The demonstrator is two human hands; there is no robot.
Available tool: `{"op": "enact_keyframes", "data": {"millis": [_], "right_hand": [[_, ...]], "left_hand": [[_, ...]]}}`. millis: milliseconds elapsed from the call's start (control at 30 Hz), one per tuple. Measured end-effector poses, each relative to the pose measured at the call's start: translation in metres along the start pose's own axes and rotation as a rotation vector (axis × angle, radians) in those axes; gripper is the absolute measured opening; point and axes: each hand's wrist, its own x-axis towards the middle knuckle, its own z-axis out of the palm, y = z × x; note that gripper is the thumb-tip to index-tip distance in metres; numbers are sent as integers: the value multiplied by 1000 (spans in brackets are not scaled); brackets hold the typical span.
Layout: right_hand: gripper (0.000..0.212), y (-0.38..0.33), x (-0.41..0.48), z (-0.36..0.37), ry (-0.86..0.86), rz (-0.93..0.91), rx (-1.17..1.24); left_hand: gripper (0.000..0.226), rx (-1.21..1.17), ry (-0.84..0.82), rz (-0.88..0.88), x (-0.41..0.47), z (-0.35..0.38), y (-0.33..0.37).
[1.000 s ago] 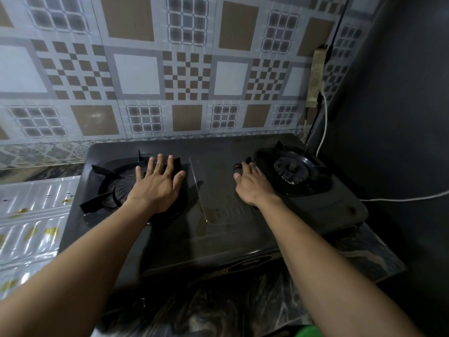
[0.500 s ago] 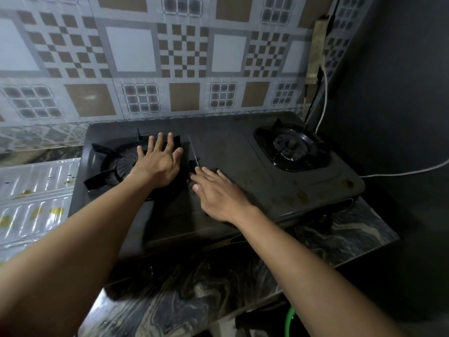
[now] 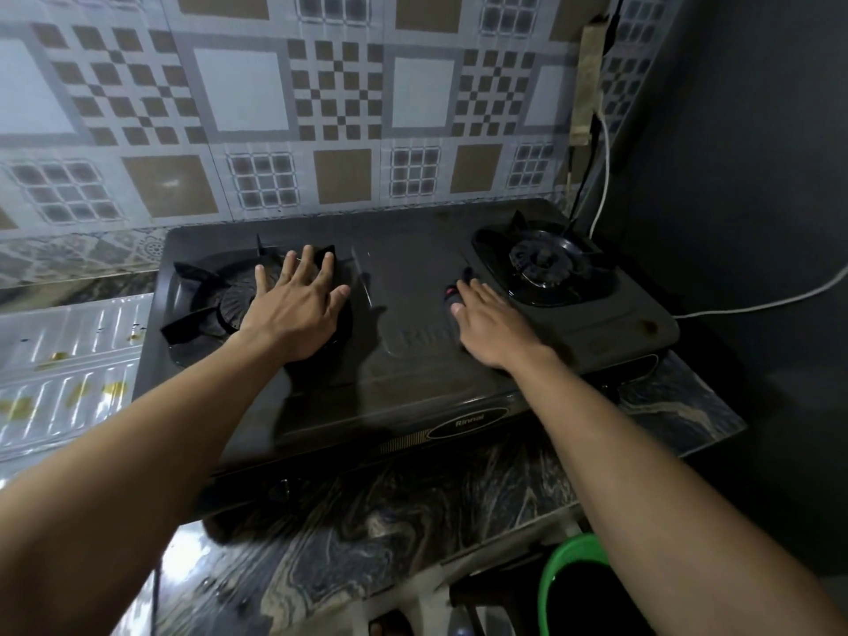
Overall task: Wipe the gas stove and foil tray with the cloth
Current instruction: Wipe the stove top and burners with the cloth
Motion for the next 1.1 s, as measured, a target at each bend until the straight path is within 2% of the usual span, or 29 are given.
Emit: {"op": "enact_keyframes", "data": {"millis": [167, 300, 567, 733, 900, 1100], "right_hand": [[57, 26, -22, -6, 29, 152, 26], [55, 15, -38, 1, 77, 175, 24], [47, -81, -59, 29, 121, -82, 117], [46, -124, -79, 48, 104, -279, 72], [44, -123, -100, 67, 219, -446, 2], [50, -103, -97, 57, 183, -415, 17]], "left_hand": [[65, 40, -30, -3, -2, 0, 2], [62, 53, -62, -22, -2, 0, 2], [59, -1, -83, -11, -1, 2, -2], [59, -5, -105, -27, 1, 2, -1], [59, 15, -111, -27, -1, 1, 0], [60, 38, -73, -36, -4, 1, 4]]}}
